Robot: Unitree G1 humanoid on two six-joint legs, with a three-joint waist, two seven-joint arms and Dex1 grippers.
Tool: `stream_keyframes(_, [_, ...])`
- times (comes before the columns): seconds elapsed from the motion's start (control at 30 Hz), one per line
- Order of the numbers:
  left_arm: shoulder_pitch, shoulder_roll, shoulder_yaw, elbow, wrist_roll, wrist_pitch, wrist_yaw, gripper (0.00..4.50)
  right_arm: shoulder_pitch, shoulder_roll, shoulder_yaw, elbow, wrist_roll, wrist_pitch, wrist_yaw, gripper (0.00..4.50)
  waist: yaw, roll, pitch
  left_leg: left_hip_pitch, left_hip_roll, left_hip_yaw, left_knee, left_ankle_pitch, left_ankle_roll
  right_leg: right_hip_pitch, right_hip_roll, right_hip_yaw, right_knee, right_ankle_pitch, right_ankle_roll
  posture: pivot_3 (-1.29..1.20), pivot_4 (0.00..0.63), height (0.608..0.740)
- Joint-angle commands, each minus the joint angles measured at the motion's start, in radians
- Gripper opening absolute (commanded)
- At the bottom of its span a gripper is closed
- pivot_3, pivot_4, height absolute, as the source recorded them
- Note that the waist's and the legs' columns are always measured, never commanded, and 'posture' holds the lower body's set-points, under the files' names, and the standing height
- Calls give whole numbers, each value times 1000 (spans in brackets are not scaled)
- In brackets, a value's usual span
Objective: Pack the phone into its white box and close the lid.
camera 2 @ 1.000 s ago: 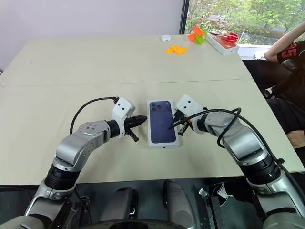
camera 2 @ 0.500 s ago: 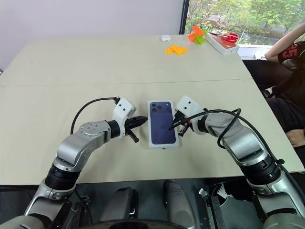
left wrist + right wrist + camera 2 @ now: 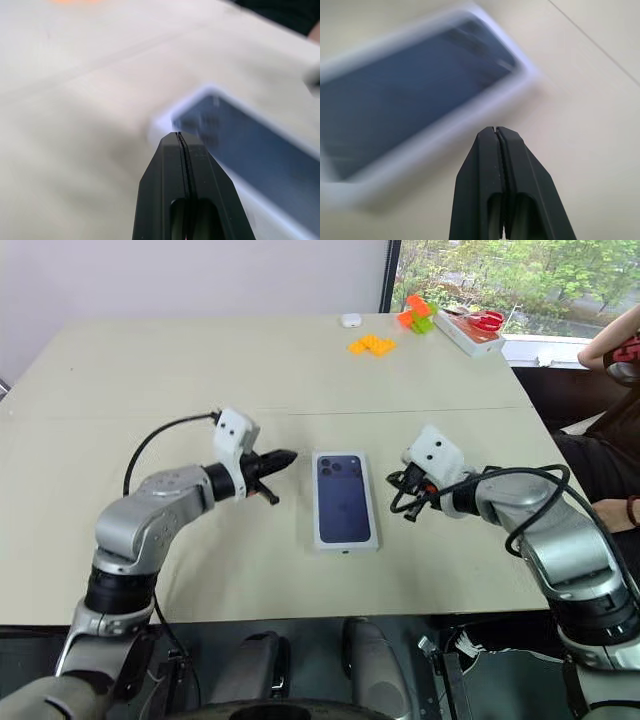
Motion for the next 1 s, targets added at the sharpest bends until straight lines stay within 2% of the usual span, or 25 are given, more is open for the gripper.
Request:
stream_keyframes(0.03, [-55,-23,-57,68,47,-31,19,0,36,3,19,-102,50,19,15,49,-1,0,0,0,0,0,0,0,0,0,0,0,0,0,0,0,150,726])
stream_keyframes(0.17, [-109,-26,-144,180,110,1,23,0,69,29,114,-124,15,45,-44,49,-2,0,0,0,0,0,0,0,0,0,0,0,1,0,0,0,150,726])
stream_keyframes(0.3, [-109,-10,-192,207,130,57,5,0,85,28,176,-110,-6,90,-77,49,-2,0,0,0,0,0,0,0,0,-1,0,0,1,0,0,0,150,726])
stream_keyframes(0.57, [-75,7,-217,212,156,85,-4,0,86,29,197,-67,-21,123,-110,49,-1,-1,-5,5,0,0,0,0,0,5,0,0,1,0,0,0,150,726])
stream_keyframes(0.63, [-68,-1,-203,213,154,85,5,0,86,27,196,-69,-20,121,-111,49,0,-1,-5,12,0,0,-1,0,1,11,0,0,-1,-1,0,0,150,726])
stream_keyframes(0.67, [-62,-4,-191,210,153,58,7,0,86,27,191,-70,-24,109,-112,49,-1,-1,-5,16,0,0,-2,-2,3,16,0,0,-2,-4,4,0,150,726])
stream_keyframes(0.73, [-45,-13,-147,190,145,-30,9,0,82,44,159,-69,-26,65,-121,49,-2,-1,-5,18,0,0,-2,-2,4,17,0,0,-3,-6,2,0,150,726])
stream_keyframes(0.8, [-15,-18,-30,137,111,-136,27,0,51,107,54,-33,-30,-16,-182,49,-4,-2,-4,17,1,0,-2,-2,4,17,0,0,-3,-6,2,0,150,726])
stream_keyframes(0.87, [3,-11,44,112,85,-165,32,0,28,147,-6,-1,-42,-57,-227,49,-4,-1,-4,16,1,0,-1,-2,4,14,1,1,-1,-4,4,0,150,726])
stream_keyframes(1.0, [100,106,242,83,50,-204,21,0,-10,148,-115,133,-57,-112,-250,49,-6,-1,-4,16,1,1,-2,-2,4,14,1,1,-2,-3,2,0,150,726])
